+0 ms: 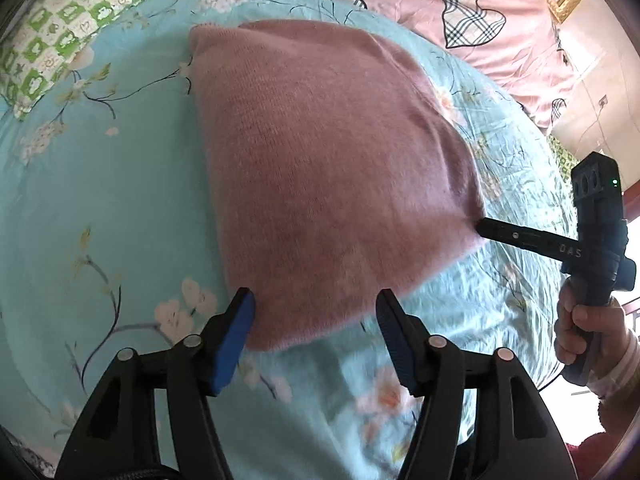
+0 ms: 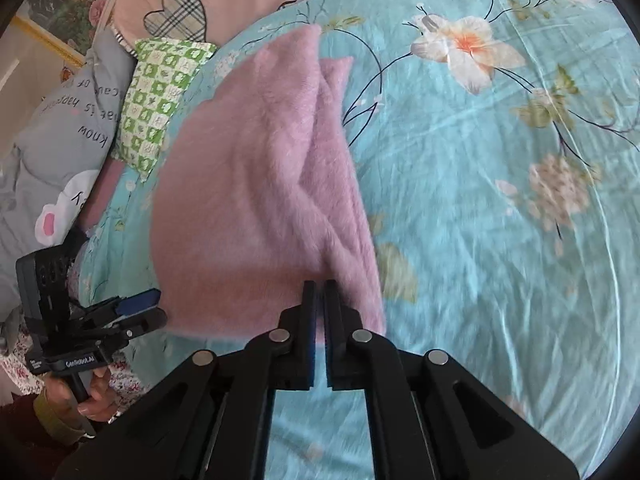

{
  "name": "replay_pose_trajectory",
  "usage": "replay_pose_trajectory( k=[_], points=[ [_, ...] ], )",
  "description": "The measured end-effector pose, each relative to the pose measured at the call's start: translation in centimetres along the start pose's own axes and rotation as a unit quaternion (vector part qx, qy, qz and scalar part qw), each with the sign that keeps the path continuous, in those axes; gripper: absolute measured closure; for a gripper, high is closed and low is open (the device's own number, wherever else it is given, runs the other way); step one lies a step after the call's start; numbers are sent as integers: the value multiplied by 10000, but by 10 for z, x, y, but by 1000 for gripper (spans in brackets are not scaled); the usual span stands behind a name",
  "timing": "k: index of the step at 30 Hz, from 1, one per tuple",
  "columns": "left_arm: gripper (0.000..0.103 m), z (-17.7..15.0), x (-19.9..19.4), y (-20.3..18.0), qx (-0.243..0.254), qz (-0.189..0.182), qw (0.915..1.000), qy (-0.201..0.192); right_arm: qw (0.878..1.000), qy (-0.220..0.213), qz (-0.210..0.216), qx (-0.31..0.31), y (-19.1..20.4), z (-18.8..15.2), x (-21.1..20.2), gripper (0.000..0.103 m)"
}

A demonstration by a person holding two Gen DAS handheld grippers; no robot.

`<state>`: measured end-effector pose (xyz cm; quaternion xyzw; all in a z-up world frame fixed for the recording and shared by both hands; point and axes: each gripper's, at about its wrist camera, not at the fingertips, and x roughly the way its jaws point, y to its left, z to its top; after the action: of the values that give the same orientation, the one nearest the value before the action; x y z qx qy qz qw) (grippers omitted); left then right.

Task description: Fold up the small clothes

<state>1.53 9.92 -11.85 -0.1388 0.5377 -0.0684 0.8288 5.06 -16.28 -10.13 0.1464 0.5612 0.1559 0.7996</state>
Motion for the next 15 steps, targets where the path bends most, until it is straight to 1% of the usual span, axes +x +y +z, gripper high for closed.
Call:
replay_pose_trajectory(
  k=[2,4,6,8,11,13,15],
  points=[
    [37,-8,-3,0,34,49,10000,31,10000,16,-45,-43,6,-7,-7,89],
    [37,-18,-9,2,60,50,10000,52,10000,-8,-53,-66,11,-14,-15,70],
    [37,-28,-16,1,90,97,9999,23,9999,-108,-42,-116,17,-23,-25,63],
    [34,-37,-23,2,110,108,9999,-22,9995,-185,-80,-229,25,-29,-32,62],
    [33,-46,-31,2,120,196,9997,-97,9990,-259,-96,-343,35,-36,-37,59],
    [31,-52,-36,4,184,277,9993,-147,9986,-265,-130,-439,40,-40,-37,57],
    [30,-59,-41,6,264,453,9984,-233,9976,-242,-194,-615,48,-46,-35,55]
  ],
)
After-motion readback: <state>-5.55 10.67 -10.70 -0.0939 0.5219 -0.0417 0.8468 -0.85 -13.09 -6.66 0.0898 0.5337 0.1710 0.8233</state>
